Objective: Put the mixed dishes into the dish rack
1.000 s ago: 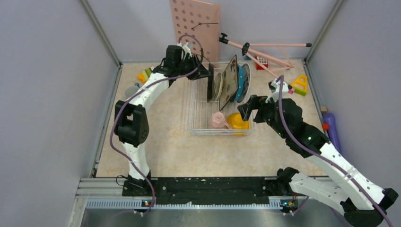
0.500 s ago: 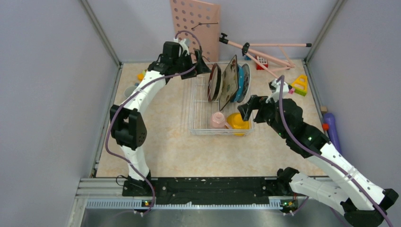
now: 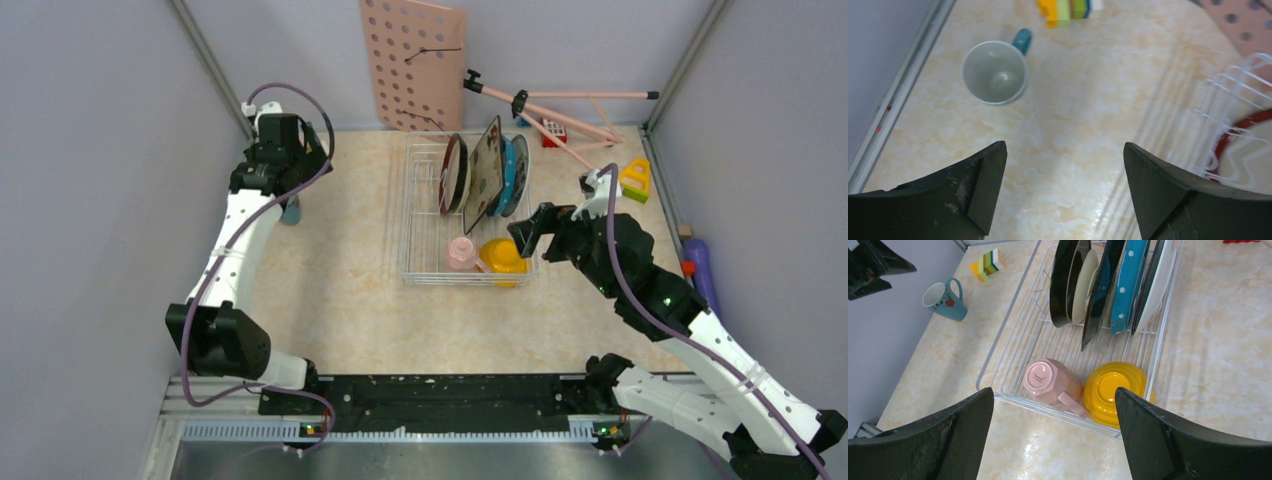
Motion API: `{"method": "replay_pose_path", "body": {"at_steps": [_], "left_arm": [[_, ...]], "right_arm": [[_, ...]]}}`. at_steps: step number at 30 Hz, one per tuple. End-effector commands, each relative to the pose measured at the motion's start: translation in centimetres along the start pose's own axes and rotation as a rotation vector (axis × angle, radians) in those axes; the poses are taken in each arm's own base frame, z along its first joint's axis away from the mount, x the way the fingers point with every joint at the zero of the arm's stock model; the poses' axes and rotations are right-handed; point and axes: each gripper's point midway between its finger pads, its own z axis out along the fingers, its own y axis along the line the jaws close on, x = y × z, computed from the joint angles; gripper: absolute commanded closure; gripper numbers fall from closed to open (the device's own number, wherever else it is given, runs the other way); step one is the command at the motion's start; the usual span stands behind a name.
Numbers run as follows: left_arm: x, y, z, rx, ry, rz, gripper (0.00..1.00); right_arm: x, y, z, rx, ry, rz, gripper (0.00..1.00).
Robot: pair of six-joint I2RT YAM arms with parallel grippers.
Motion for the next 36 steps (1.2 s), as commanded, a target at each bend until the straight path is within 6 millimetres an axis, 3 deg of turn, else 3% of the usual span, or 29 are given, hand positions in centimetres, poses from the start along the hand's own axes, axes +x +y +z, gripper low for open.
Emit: {"method": "replay_pose_path", "body": {"at_steps": [1, 4, 10, 17, 21, 24, 27, 33, 36], "left_arm": [[2.0, 5.3, 2.8, -0.227, 0.042, 0.0, 0.13], [2.9, 6.6, 5.1, -0.279, 0.068, 0.014, 0.2], [4.3, 6.7, 9.4, -0.279, 0.108, 0.055, 0.24], [5.7, 6.6, 12.4, -0.29, 0.179, 0.114, 0.24], [5.6, 8.1, 13.4, -0.33, 0.181, 0.107, 0.23], [5.8, 7.8, 13.5, -0.311, 0.199, 0.103, 0.23], [6.1, 6.7, 12.4, -0.268, 0.249, 0.077, 0.24], [4.2, 6.5, 9.6, -0.249, 0.178, 0.061, 0.25], [2.8, 6.5, 9.4, -0.247, 0.11, 0.067, 0.25]], "right_arm": [[-1.5, 0.7, -0.4, -0.031, -0.037, 0.014, 0.11], [-1.4, 0.5, -0.7, -0.025, -0.035, 0.01, 0.11], [-1.7, 0.2, -1.0, -0.013, -0.043, 0.001, 0.11], [-2.0, 0.4, -0.7, -0.011, -0.042, -0.007, 0.11], [-1.8, 0.4, -0.4, -0.008, -0.034, -0.008, 0.11], [-1.9, 0.5, -0.3, -0.008, -0.036, -0.008, 0.11], [-2.0, 0.5, -0.1, -0.004, -0.036, -0.008, 0.11], [-1.9, 1.0, 0.5, -0.017, -0.027, -0.008, 0.11], [-2.3, 1.2, 0.5, -0.019, -0.027, -0.013, 0.11]]}}
